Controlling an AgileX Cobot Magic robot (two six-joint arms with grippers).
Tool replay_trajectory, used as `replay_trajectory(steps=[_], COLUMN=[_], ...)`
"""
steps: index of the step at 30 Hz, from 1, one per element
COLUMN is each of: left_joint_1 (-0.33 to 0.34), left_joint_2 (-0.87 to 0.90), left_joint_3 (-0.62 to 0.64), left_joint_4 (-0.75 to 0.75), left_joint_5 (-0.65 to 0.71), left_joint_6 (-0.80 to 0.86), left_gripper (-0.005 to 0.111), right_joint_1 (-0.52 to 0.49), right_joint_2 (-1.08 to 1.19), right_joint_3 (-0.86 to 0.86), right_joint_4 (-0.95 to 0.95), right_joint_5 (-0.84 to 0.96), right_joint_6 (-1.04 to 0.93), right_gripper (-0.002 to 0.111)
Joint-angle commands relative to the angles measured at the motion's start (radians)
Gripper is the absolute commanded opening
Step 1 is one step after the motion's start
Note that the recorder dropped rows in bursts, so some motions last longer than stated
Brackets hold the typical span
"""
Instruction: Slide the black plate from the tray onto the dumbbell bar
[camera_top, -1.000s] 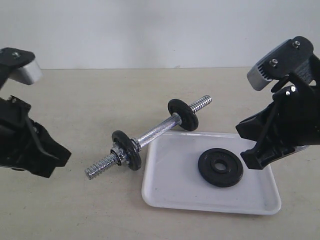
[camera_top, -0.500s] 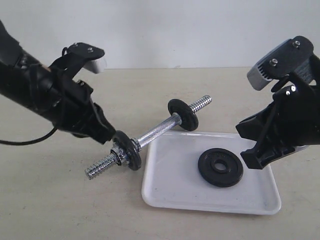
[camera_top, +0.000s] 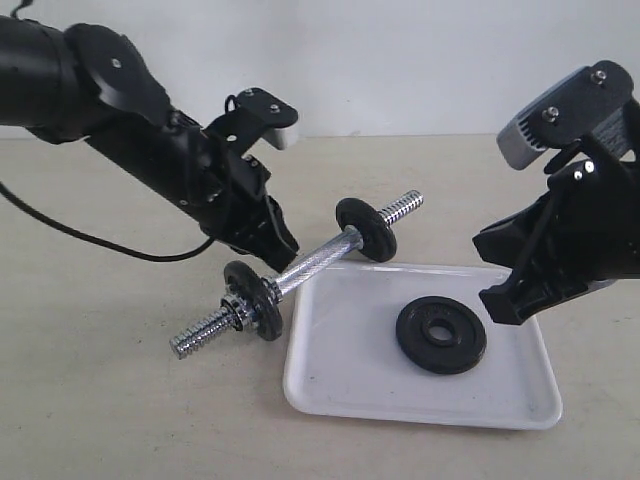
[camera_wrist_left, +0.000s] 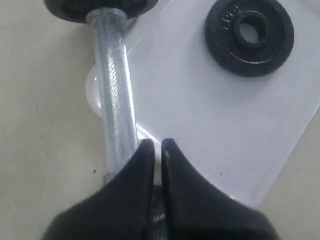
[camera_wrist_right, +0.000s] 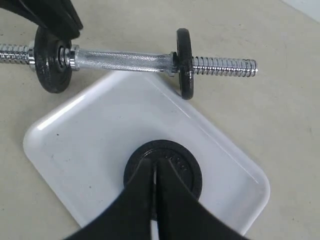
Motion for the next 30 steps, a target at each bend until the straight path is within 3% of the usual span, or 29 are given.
replay_trajectory(steps=[1,7,12,14,20,28,30], left_joint_1=[-0.043,-0.072,-0.072,-0.072,-0.072,-0.072,-0.072], left_joint_2=[0.079,0.15,0.18,0.191,0.213,0.222,0.229], left_joint_3=[-0.086,-0.19,-0.219,-0.219,-0.219,-0.219,-0.219], left_joint_4=[-0.018,0.014,0.212,0.225,0.225,0.252,0.252], left_joint_5=[-0.022,-0.018,-0.012,-0.01,-0.054,-0.08,-0.086], left_joint_6=[0.01,-0.026,-0.143,-0.151,-0.207,-0.214,-0.214], left_gripper=[0.004,0.004,0.006,0.012,0.049,0.051,0.057], right_joint_1=[0.003,0.003,0.003,0.003,0.003,0.003,0.003], right_joint_2=[0.0,0.0,0.0,0.0,0.0,0.0,0.0], right_joint_3=[-0.006,-0.006,-0.006,-0.006,-0.006,-0.006,-0.006], right_joint_4=[0.001,0.001,0.001,0.001,0.001,0.001,0.001], right_joint_5=[-0.011,-0.011,-0.023,-0.025,-0.021,-0.026,-0.028], right_joint_6=[-0.001,-0.001,-0.001,-0.001,-0.001,-0.001,-0.001], right_gripper=[0.0,0.0,0.0,0.0,0.0,0.0,0.0])
